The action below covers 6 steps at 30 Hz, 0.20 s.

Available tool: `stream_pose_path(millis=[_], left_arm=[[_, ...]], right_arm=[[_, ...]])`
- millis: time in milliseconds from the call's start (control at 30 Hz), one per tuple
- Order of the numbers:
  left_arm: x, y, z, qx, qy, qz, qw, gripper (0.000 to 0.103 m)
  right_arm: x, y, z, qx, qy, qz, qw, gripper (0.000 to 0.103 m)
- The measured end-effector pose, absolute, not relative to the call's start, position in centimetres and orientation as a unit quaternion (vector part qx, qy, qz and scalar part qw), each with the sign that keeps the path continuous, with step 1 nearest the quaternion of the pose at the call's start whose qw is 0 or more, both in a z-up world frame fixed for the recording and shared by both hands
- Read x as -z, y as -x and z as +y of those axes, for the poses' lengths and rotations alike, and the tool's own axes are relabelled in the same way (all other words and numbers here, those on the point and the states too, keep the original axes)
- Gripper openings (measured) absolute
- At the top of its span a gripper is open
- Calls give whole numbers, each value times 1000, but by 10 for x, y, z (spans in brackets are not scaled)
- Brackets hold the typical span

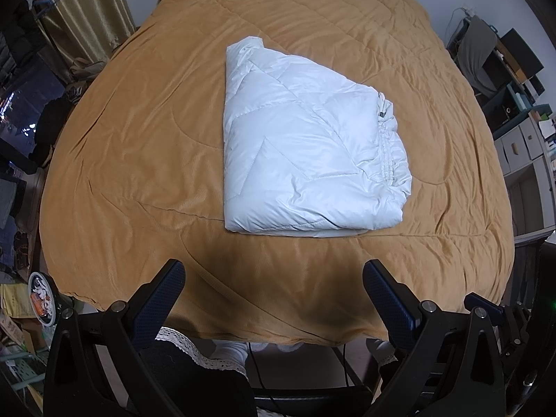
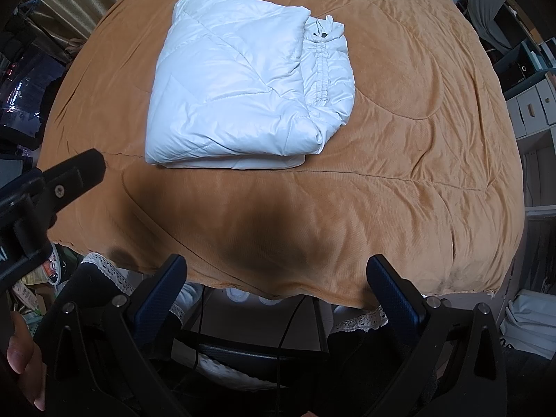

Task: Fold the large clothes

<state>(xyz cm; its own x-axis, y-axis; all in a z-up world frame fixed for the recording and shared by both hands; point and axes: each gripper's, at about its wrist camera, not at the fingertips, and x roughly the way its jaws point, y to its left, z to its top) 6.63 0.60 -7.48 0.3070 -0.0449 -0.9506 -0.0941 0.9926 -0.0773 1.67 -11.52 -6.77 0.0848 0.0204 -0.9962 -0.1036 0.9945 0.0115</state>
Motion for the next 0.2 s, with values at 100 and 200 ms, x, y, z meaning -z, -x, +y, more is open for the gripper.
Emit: stream_pose_path(millis=[100, 200], left_arm=[[74, -66, 6, -14, 59, 587, 807, 102], [73, -67, 5, -13, 58, 586, 808, 102]], right_arm=[[68, -17, -115, -41, 32, 676, 735, 103], [68, -17, -116, -42, 31, 676, 735, 103]])
